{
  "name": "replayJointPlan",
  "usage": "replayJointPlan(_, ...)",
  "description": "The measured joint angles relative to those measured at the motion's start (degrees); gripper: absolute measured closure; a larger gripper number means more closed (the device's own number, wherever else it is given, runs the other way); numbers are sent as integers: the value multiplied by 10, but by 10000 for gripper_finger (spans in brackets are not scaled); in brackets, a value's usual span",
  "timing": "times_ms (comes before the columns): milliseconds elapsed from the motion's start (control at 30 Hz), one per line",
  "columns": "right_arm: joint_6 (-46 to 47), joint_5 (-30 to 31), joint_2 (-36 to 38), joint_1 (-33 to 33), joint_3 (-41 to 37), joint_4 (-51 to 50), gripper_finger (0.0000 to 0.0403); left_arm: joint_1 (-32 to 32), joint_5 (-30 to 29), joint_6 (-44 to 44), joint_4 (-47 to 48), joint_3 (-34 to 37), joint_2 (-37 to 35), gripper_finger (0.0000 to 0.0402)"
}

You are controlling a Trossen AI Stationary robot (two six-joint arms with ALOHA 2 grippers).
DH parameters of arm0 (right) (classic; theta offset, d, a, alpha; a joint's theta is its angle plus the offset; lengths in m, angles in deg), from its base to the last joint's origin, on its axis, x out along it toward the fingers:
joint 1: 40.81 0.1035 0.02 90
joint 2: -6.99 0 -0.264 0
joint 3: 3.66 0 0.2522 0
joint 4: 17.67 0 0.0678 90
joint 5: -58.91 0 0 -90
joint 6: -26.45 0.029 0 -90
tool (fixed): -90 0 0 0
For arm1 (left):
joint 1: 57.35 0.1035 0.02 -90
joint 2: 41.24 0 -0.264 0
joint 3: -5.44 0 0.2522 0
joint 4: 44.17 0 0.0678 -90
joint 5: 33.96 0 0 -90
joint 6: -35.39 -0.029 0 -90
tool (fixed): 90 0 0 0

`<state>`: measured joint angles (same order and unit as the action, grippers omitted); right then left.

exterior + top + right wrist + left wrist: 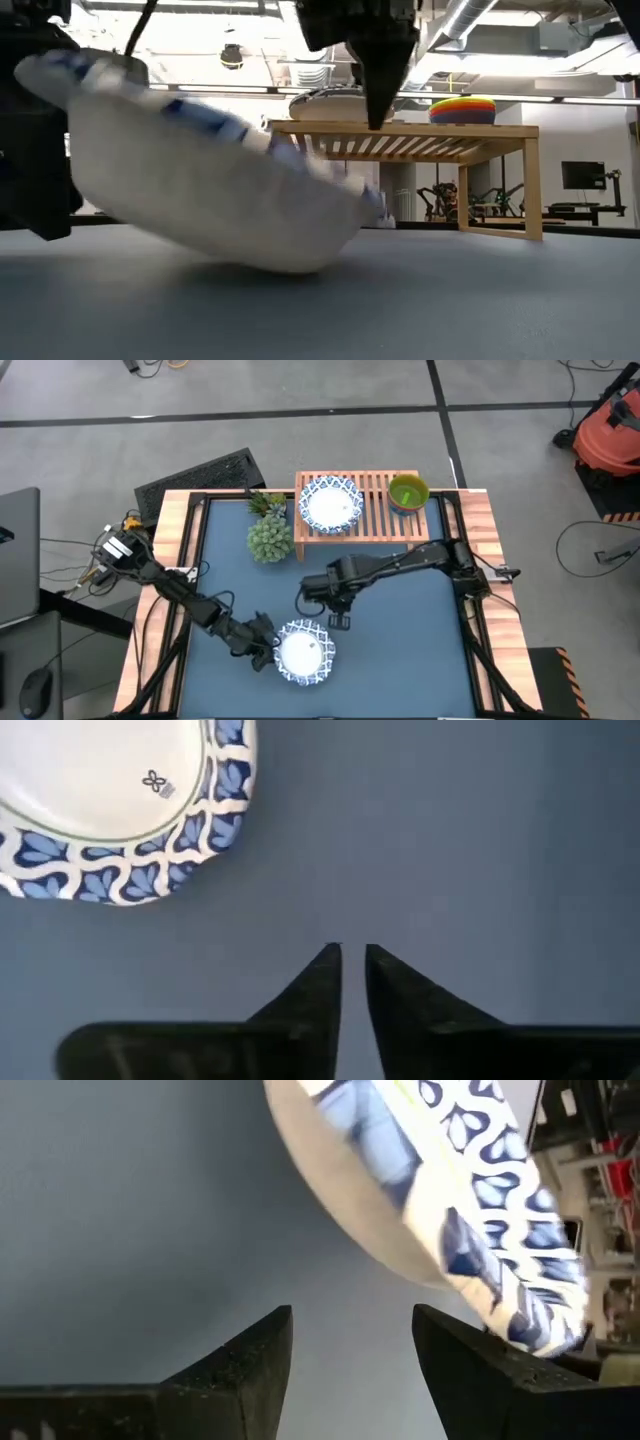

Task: Place and stack bowls onto a shelf
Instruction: Stack the white bowl on top of the white bowl on the shelf

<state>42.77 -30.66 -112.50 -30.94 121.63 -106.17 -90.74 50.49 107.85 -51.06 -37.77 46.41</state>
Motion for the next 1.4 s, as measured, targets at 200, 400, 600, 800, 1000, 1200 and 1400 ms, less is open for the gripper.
replayJointPlan(200, 60, -6, 34, 14, -99, 22, 259, 53, 58, -48, 5, 0, 0, 205)
replayJointPlan(400, 190, -4, 119, 38, -227, 148, 216, 128, 157, -91, 14, 0, 0, 205)
replayJointPlan(600, 319, 8, 209, 55, -325, 294, 212, 208, 337, -84, 50, 0, -1, 205)
replayJointPlan(800, 408, 23, 229, 56, -389, 481, 211, 223, 444, -43, 47, 0, -14, 205)
replayJointPlan(1000, 444, 11, 186, 68, -393, 607, 211, 218, 458, -39, 77, 0, -99, 205)
replayJointPlan(1200, 475, 12, 150, 83, -394, 612, 211, 218, 383, -93, 182, -1, -231, 205)
replayJointPlan(1400, 487, 27, 134, 89, -395, 582, 211, 196, 254, -206, 201, 0, -339, 205)
